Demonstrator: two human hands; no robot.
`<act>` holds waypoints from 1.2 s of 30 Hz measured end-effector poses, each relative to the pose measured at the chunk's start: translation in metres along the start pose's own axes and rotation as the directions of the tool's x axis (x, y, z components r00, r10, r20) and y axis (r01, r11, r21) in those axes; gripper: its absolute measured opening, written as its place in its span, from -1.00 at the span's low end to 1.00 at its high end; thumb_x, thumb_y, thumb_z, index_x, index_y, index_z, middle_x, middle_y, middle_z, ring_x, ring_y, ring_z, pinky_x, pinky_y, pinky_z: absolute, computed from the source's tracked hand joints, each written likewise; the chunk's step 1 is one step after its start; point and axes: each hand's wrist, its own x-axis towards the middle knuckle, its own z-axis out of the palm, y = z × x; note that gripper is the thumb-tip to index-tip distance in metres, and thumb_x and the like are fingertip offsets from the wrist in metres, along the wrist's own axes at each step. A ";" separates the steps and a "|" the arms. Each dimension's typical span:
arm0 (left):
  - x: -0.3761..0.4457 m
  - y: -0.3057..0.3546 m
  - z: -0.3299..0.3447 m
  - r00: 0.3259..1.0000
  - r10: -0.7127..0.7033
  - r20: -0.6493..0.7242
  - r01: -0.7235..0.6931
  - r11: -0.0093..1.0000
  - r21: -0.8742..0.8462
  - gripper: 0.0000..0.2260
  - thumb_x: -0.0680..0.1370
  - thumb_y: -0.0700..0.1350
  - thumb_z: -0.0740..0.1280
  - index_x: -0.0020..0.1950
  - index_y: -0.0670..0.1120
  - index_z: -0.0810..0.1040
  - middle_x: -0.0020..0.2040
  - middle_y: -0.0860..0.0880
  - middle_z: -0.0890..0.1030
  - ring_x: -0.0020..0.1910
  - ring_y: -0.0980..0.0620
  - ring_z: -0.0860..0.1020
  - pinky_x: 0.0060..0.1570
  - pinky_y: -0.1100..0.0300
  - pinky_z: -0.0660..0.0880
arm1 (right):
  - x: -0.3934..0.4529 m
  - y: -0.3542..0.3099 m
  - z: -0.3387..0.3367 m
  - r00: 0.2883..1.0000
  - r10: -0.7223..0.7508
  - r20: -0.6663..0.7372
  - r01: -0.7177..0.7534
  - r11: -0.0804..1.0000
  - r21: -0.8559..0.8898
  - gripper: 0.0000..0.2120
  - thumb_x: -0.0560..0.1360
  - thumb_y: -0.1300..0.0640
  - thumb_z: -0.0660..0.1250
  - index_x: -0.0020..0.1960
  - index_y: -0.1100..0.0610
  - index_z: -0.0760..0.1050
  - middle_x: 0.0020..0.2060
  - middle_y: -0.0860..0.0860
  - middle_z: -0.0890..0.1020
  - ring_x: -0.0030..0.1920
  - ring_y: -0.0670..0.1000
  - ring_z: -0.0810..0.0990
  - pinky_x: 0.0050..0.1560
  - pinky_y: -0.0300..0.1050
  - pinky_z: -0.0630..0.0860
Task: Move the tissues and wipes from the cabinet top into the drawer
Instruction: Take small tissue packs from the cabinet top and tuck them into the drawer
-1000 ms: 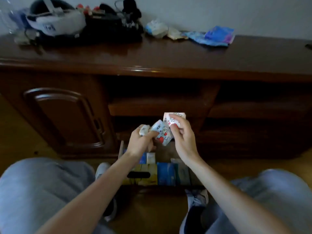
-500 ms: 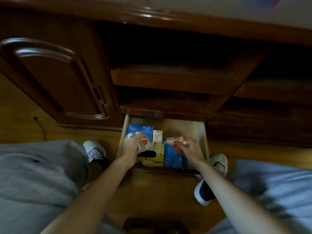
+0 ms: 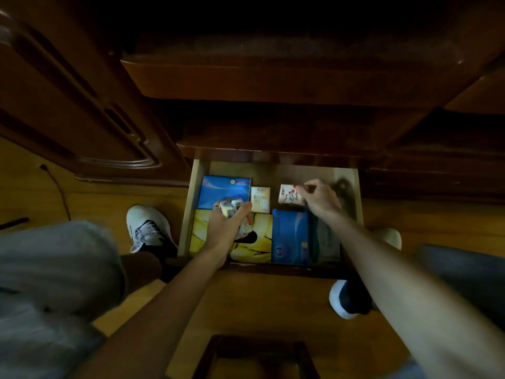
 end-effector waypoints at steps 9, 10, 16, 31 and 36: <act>0.006 -0.011 0.014 1.000 0.017 0.021 -0.018 0.998 0.066 -0.72 0.48 0.07 0.51 0.12 0.00 0.61 -0.08 0.07 0.73 -0.14 0.19 0.69 -0.24 0.30 0.57 | 0.012 0.015 0.022 0.972 -0.188 0.142 0.195 0.980 -0.036 -0.81 0.61 -0.06 0.37 0.09 0.05 0.57 -0.07 -0.04 0.62 -0.07 -0.05 0.56 -0.19 -0.19 0.41; 0.006 -0.012 0.015 1.000 0.021 0.016 -0.022 0.997 0.073 -0.72 0.48 0.07 0.51 0.12 0.00 0.61 -0.08 0.07 0.72 -0.14 0.21 0.69 -0.27 0.33 0.56 | 0.014 0.015 0.024 0.968 -0.202 0.151 0.214 0.975 -0.062 -0.80 0.60 -0.05 0.38 0.10 0.06 0.58 -0.07 -0.03 0.63 -0.06 -0.04 0.57 -0.15 -0.13 0.43; 0.006 -0.015 0.017 0.999 0.027 0.023 -0.029 0.995 0.099 -0.70 0.43 0.13 0.53 0.08 0.05 0.60 -0.14 0.20 0.71 -0.15 0.25 0.68 -0.28 0.37 0.55 | 0.018 0.013 0.028 0.963 -0.156 0.219 0.190 0.971 -0.146 -0.80 0.60 -0.02 0.38 0.03 0.12 0.60 -0.11 0.05 0.67 -0.04 0.08 0.63 -0.08 -0.04 0.49; 0.009 0.032 0.023 0.989 -0.139 0.054 0.146 0.972 -0.183 -0.58 0.52 0.12 0.45 0.25 -0.09 0.49 0.10 -0.14 0.68 0.06 -0.11 0.69 0.10 -0.11 0.64 | -0.032 -0.033 0.005 0.852 -0.357 0.384 0.185 0.890 0.418 -0.69 0.48 -0.08 0.52 0.19 -0.22 0.56 0.04 -0.15 0.71 -0.02 -0.18 0.70 -0.16 -0.25 0.60; 0.005 0.032 0.019 0.990 -0.121 0.079 0.137 0.960 -0.245 -0.67 0.48 0.06 0.52 0.10 -0.08 0.54 -0.06 -0.11 0.75 -0.12 -0.06 0.74 -0.19 0.07 0.68 | -0.025 -0.011 -0.007 0.929 -0.270 0.255 0.120 0.868 0.482 -0.83 0.59 0.07 0.41 0.14 -0.14 0.53 0.08 -0.11 0.66 -0.11 -0.25 0.68 -0.21 -0.38 0.57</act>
